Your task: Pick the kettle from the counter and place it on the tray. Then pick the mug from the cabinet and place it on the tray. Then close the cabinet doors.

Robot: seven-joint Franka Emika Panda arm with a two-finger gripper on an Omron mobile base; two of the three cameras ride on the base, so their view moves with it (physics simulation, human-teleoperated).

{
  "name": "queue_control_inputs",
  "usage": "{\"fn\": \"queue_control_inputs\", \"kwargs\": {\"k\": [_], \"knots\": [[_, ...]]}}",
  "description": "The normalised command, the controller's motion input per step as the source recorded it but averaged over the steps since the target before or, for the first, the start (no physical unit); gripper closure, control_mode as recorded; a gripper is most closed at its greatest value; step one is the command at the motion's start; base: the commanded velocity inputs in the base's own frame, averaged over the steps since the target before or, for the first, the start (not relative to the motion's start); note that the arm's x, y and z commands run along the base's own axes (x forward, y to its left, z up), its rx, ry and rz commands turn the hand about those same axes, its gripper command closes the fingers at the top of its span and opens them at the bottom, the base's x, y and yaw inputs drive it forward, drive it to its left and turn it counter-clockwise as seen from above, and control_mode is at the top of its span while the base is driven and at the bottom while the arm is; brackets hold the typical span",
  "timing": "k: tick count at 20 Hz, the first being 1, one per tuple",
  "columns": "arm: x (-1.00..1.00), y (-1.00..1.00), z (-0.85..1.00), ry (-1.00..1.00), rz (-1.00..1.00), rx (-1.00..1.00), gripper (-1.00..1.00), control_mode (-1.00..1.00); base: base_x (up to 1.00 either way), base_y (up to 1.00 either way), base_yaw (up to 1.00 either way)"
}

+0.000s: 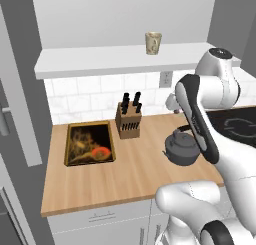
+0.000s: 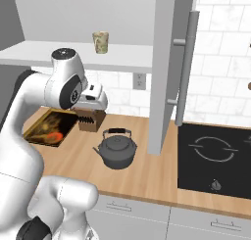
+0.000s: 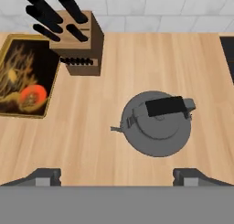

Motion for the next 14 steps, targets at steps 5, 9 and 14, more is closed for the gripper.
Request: {"fn": "queue_control_inputs", "kwargs": {"k": [5, 9, 14], "knots": [[0.00, -0.41, -0.33, 0.00, -0.41, 0.00, -1.00, -1.00, 0.00, 0.00, 0.00], [0.10, -0.25, -0.25, 0.00, -0.43, 0.00, -1.00, -1.00, 0.00, 0.00, 0.00], [0.41, -0.25, -0.22, 0.02, -0.27, 0.03, -1.00, -1.00, 0.00, 0.00, 0.00]]}}
